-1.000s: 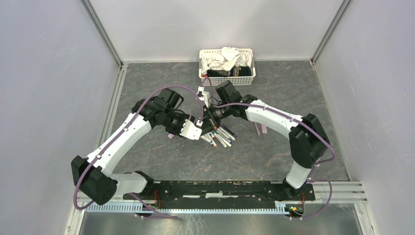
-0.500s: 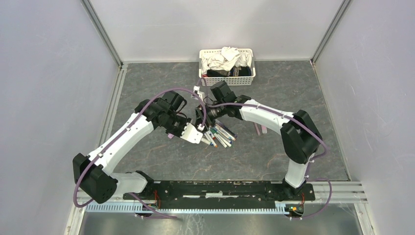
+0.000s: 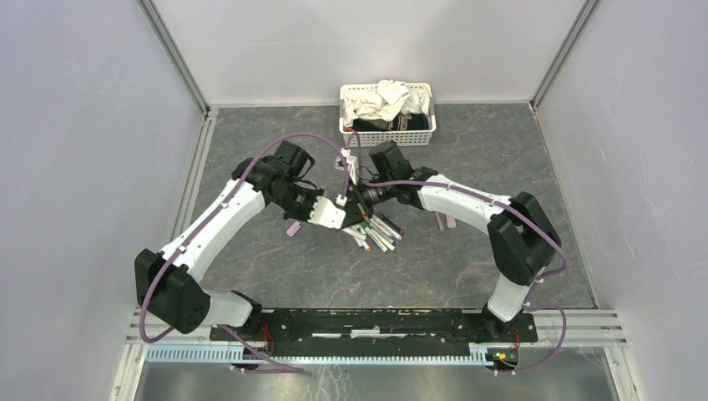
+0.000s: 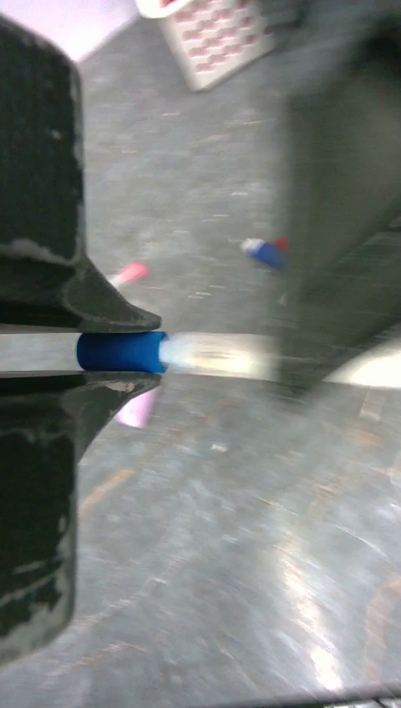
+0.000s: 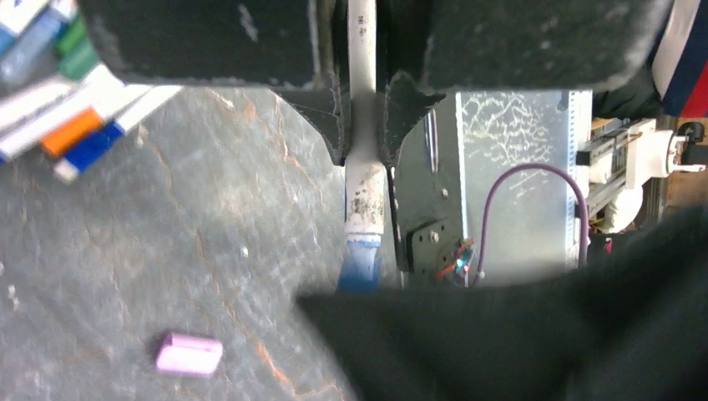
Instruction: Open the pen caps
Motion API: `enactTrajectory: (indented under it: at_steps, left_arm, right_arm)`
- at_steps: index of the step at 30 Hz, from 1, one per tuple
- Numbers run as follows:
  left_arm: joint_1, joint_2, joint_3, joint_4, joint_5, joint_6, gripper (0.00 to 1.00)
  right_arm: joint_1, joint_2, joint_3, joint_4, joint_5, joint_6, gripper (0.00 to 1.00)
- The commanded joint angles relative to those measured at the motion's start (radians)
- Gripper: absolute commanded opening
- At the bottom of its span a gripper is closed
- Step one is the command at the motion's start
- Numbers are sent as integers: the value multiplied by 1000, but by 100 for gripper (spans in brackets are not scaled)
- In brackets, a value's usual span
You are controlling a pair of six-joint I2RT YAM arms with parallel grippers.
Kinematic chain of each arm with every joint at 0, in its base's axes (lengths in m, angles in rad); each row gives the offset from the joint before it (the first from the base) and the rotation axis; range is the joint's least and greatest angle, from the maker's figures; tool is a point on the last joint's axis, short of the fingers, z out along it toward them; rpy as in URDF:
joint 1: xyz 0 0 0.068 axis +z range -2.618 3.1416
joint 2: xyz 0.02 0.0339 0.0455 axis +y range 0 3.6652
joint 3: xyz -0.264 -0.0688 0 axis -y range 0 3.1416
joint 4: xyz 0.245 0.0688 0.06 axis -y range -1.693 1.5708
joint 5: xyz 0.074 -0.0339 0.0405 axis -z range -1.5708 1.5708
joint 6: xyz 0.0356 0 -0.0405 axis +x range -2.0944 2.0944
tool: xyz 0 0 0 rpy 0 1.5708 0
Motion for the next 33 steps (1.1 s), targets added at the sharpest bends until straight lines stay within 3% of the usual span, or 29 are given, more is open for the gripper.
enactTrajectory:
  at_steps: [1,8,11,18,23,29,33]
  left_arm:
    - [160,-6,49,-2,-98,24,2]
    - [231,-7,-12,65,-81,-7,2]
    - [228,-5,-32,76,-3,-86,2]
    - [126,5,-202,267,12,-346,2]
    - [94,44,-335,404,-66,-393,2]
    - [92,128,-390,508,-162,-404,3]
    - [92,165,-390,534,-172,-412,9]
  right_arm:
    - [-50,-88,-109,-179,35,-99,0]
    - [-110,-158,-175,-270,127,-178,0]
    - [-168,-212,-207,-213,165,-126,0]
    - [-298,-301,-246,-226,618,-46,0]
    - [-355,-360,-302,-213,895,-34,0]
    - [-430,-357,-363,-150,1014,-23,0]
    - [-436,-300,-363,-128,1037,-24,0]
